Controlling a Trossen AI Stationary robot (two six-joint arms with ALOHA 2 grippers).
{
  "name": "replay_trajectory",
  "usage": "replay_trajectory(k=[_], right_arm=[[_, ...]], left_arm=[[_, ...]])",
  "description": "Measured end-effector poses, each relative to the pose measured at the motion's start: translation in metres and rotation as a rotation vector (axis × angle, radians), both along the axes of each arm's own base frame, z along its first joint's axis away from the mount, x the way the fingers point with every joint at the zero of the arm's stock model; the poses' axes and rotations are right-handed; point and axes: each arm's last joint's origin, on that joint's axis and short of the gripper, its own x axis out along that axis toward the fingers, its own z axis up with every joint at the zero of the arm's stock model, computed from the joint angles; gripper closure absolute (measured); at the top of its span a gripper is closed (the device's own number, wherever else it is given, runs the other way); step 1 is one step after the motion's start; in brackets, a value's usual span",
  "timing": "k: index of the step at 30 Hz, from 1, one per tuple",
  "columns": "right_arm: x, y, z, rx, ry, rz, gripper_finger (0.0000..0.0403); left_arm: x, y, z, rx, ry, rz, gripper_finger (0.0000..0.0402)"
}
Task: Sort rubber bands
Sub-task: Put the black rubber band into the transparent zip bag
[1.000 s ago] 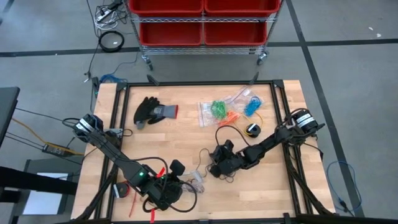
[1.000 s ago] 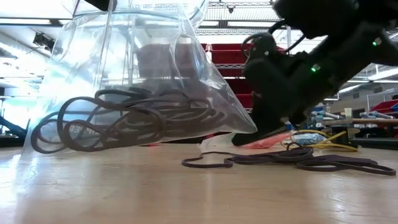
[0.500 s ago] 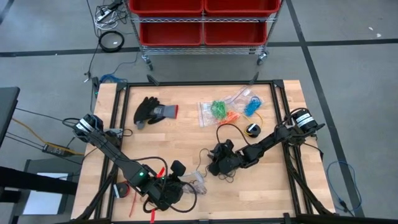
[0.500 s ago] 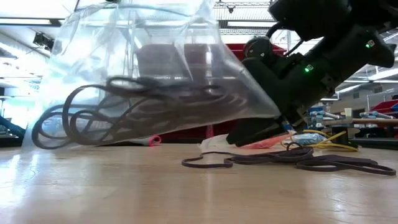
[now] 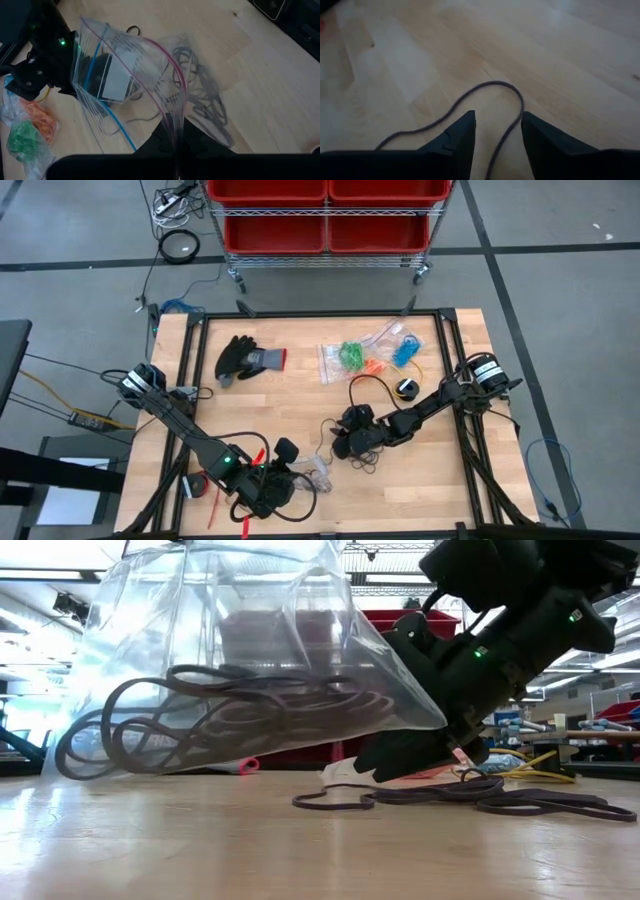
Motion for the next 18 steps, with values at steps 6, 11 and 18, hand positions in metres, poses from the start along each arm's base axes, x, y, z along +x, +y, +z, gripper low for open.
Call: replay_trajectory(k=[6,11,18], right_arm=[[0.0017,0.0008,0.0017,0.014,-0.024,0.002,0.0258],[0.0006,-0.0014,0.0,0.005,0.002,0.001,0.0258],[0.0028,-0.0062,0.0001,0.026,0.001,-0.005,0.0259]], left_arm=[[0.0,0.0,0.0,0.0,0.0,0.0,0.0399],[0.0001,0.0001,0.0001,-0.001,-0.001,0.0,0.0399],[0.0001,0.0,0.0001,-0.001,-0.001,0.0,0.0399]])
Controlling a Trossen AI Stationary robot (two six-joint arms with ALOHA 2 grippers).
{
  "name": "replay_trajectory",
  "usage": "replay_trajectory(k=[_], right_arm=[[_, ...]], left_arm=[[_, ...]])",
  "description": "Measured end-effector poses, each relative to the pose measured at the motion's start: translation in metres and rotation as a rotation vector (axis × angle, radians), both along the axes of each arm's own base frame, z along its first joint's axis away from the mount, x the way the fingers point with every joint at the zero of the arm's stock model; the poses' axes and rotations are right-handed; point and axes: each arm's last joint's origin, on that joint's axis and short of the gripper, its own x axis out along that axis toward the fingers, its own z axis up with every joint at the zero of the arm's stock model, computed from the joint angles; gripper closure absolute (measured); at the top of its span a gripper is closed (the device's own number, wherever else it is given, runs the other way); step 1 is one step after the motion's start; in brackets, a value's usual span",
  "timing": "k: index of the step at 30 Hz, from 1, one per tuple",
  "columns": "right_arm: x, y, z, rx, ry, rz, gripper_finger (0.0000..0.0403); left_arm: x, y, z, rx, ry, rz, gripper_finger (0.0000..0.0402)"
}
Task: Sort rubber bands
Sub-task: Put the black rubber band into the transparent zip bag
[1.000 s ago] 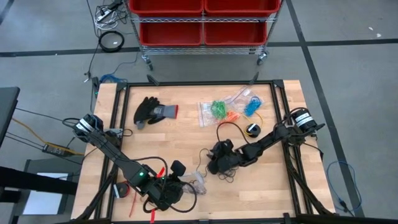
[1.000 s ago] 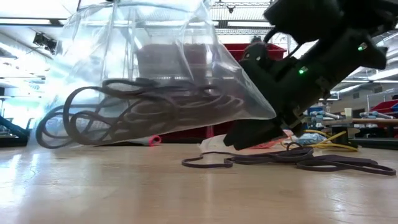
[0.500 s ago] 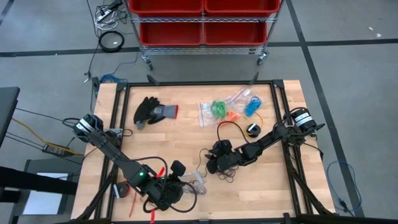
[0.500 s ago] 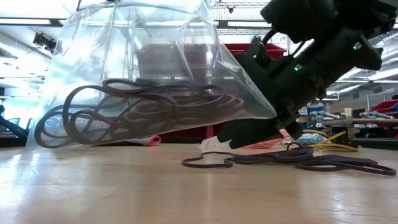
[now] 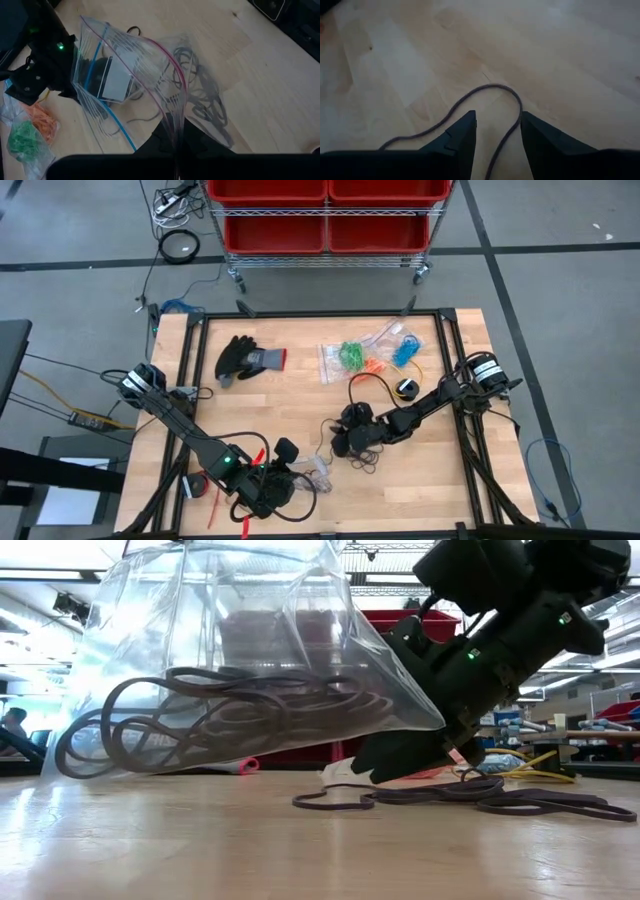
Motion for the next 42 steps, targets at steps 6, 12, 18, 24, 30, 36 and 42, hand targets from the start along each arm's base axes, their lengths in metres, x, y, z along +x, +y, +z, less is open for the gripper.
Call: replay_trajectory(k=[6,12,18,24,30,36,42], right_arm=[[0.009,0.005,0.013,-0.073,-0.146,0.04,0.0259],[0.015,-0.001,0.015,0.016,-0.157,0.102,0.026],[0.013,-0.015,0.006,0.082,-0.059,0.077,0.0263],[0.012,-0.025,0.002,0.115,-0.002,0.079,0.0268],[0.011,-0.026,0.0,0.094,0.028,0.082,0.033],[0.008,-0.029,-0.002,0.074,0.07,0.053,0.0395],[0.003,-0.035,-0.004,0.078,0.122,-0.04,0.0401]], left_arm=[[0.0,0.0,0.0,0.0,0.0,0.0,0.04],[0.0,0.0,0.0,-0.001,-0.001,0.0,0.0399],[0.001,-0.001,0.0,-0.006,-0.008,0.0,0.04],[0.001,0.0,0.0,-0.006,-0.007,0.0,0.0399],[0.001,0.0,0.0,-0.005,-0.007,0.0,0.0399],[0.001,0.0,0.0,-0.005,-0.007,0.001,0.0399],[0.001,0.0,0.0,-0.004,-0.007,0.001,0.0399]])
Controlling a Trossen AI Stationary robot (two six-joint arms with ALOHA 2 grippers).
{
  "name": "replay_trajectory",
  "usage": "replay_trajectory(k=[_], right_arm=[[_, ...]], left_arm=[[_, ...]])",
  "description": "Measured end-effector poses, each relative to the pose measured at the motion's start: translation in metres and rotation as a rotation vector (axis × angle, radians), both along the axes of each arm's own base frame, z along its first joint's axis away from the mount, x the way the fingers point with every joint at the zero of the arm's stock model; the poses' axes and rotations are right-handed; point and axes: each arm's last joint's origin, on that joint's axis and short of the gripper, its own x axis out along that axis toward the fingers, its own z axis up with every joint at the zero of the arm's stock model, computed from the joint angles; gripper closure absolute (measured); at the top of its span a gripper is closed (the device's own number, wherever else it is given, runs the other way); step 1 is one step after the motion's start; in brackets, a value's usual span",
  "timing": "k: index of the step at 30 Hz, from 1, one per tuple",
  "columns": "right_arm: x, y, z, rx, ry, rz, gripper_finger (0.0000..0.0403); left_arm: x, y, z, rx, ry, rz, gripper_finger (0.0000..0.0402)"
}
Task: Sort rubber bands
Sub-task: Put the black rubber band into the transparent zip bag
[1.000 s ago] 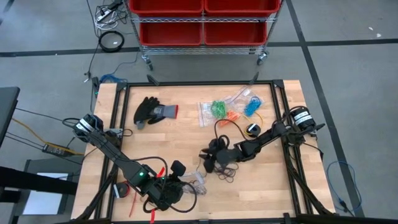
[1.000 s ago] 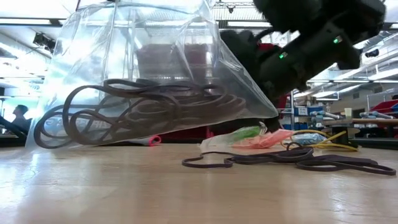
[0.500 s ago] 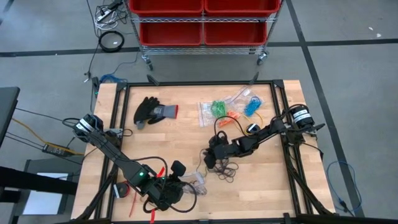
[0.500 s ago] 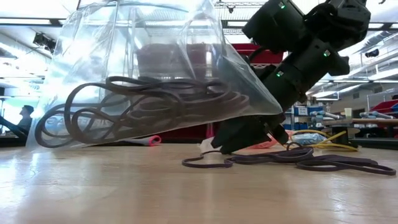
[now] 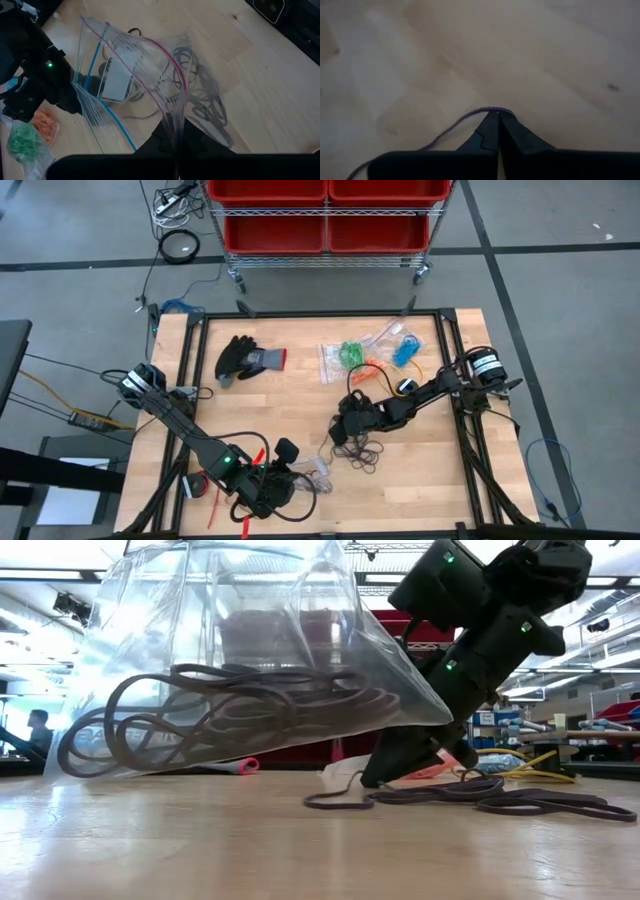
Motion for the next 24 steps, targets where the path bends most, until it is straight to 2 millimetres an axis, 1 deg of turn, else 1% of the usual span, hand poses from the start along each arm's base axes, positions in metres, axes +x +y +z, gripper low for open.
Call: replay_trajectory(k=[9,15,20,24], right_arm=[[-0.007,-0.008,-0.005,-0.075,0.057,-0.118,0.0402],[-0.011,-0.006,-0.006,-0.117,0.061,-0.161,0.0402],[-0.012,-0.005,-0.007,-0.145,0.088,-0.13,0.0402],[-0.012,0.001,-0.003,-0.208,0.061,-0.08,0.0402]], left_arm=[[0.0,0.0,0.0,0.0,0.0,0.0,0.0399],[0.0,0.0,0.0,0.0,0.001,0.0,0.0399],[0.0,0.0,0.0,0.0,0.0,0.0,0.0399],[0.0,0.0,0.0,-0.001,0.0,0.0,0.0399]])
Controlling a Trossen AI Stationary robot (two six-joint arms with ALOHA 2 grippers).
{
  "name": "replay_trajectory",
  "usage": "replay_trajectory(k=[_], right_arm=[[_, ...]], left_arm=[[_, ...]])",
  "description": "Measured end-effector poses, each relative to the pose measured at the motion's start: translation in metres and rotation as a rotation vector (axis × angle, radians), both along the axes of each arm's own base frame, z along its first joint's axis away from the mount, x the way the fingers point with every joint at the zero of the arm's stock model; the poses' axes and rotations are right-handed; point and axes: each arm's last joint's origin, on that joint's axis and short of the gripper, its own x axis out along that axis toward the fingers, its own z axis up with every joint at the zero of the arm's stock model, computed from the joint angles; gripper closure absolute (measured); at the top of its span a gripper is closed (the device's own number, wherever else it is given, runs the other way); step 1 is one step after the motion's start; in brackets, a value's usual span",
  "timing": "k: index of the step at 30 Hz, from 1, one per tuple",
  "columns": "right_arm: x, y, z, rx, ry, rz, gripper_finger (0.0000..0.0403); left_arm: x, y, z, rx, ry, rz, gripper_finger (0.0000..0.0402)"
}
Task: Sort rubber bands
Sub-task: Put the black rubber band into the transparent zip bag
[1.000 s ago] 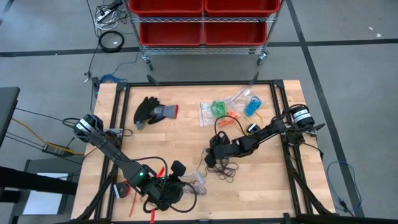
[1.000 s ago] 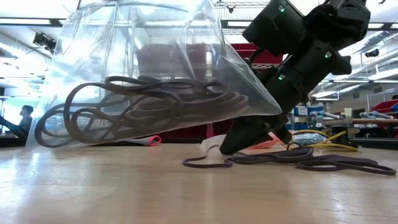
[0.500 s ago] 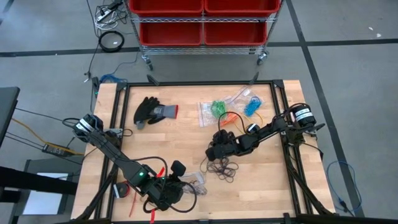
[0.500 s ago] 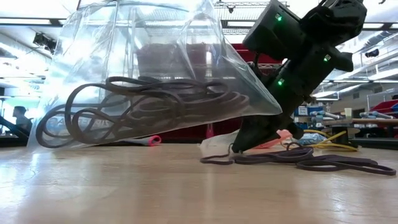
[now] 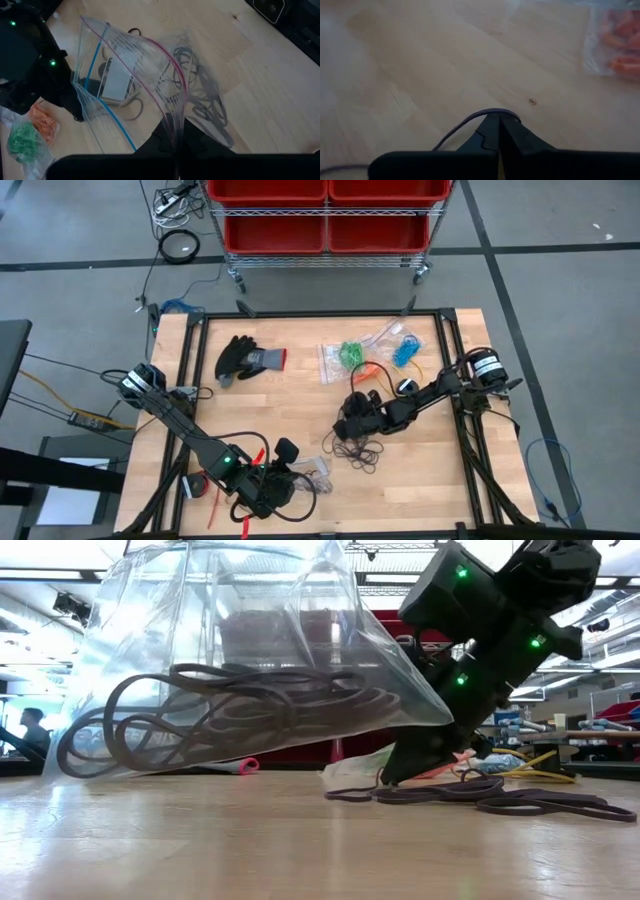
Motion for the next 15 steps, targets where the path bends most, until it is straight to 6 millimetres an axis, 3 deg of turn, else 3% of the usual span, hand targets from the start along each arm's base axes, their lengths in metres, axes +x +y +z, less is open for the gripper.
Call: replay_trajectory(k=[7,15], right_arm=[[0.004,0.008,0.025,0.007,-0.111,0.08,0.0394],[0.002,0.019,0.03,0.142,-0.194,0.021,0.0345]], left_arm=[[0.0,-0.001,0.0,-0.006,-0.007,0.0,0.0399],[0.001,-0.001,0.001,-0.008,-0.009,0.0,0.0399]])
